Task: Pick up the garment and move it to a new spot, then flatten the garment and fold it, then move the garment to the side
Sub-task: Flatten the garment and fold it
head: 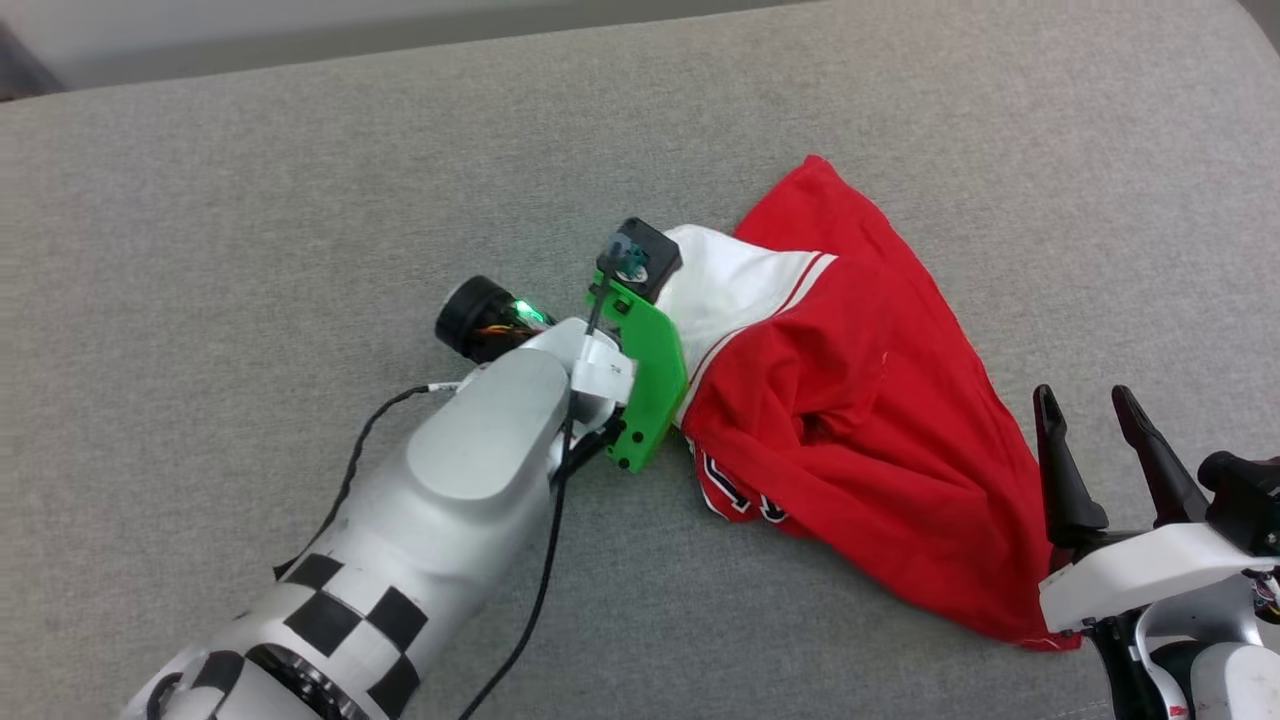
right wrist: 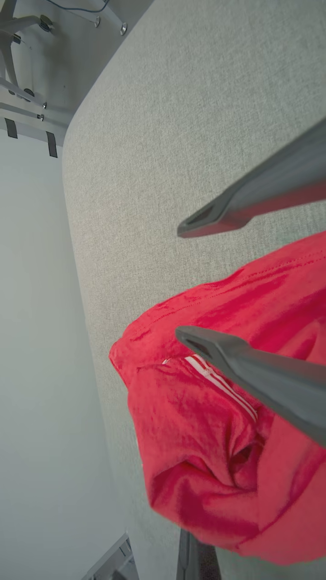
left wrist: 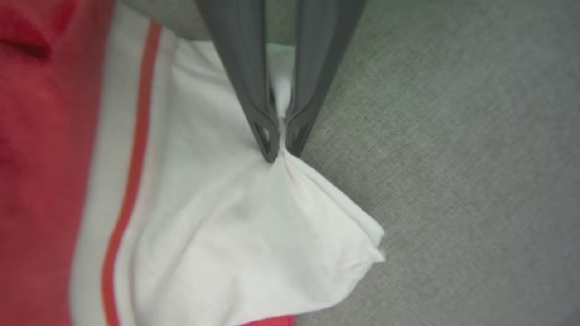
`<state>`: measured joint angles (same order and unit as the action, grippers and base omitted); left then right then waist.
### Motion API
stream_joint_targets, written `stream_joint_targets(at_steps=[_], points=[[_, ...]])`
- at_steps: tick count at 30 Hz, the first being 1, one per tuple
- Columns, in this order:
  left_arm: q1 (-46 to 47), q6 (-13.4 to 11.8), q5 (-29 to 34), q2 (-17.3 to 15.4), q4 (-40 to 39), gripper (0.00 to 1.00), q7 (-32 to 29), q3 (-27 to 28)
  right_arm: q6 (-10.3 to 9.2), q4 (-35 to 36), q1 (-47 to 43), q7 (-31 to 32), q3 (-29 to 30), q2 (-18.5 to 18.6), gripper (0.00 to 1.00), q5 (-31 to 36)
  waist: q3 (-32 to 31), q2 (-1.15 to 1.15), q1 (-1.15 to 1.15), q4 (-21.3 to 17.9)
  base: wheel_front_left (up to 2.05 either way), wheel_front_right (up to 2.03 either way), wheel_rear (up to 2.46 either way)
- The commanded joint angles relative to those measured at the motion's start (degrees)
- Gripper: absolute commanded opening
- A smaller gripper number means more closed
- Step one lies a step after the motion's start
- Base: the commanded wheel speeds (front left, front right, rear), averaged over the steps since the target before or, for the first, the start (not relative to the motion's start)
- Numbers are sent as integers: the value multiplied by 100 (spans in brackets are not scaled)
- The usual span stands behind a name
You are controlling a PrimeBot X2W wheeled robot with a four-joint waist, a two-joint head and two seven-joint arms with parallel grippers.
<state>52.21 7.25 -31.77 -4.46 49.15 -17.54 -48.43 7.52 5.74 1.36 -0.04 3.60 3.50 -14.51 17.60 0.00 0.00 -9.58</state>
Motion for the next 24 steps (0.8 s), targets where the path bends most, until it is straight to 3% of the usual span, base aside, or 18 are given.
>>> stream_joint_targets(at_steps=[1, 6, 11, 17, 24], points=[[168, -73, 37, -144, -9, 0, 181, 61, -3, -1, 15, 40, 9, -17, 100, -23, -227, 0, 0, 236, 0, 0, 0], [222, -288, 45, -444, -272, 0, 638, 263, -3, 66, -57, 143, 92, 3, 100, 2, -500, 0, 0, 518, 0, 0, 0], [-181, -601, -106, -955, -719, 0, 858, 554, -3, 119, -205, 258, 226, 3, 100, 25, -750, 0, 0, 758, 0, 0, 0], [-1432, -1161, -590, -1617, -1442, 0, 987, 1063, -3, 162, -377, 334, 301, -19, 100, 10, -914, 0, 0, 900, 0, 0, 0], [-3238, -1846, -1324, -1930, -2322, 0, 1168, 1643, -3, 180, -535, 428, 373, -40, 100, 1, -983, 0, 0, 1034, 0, 0, 0]])
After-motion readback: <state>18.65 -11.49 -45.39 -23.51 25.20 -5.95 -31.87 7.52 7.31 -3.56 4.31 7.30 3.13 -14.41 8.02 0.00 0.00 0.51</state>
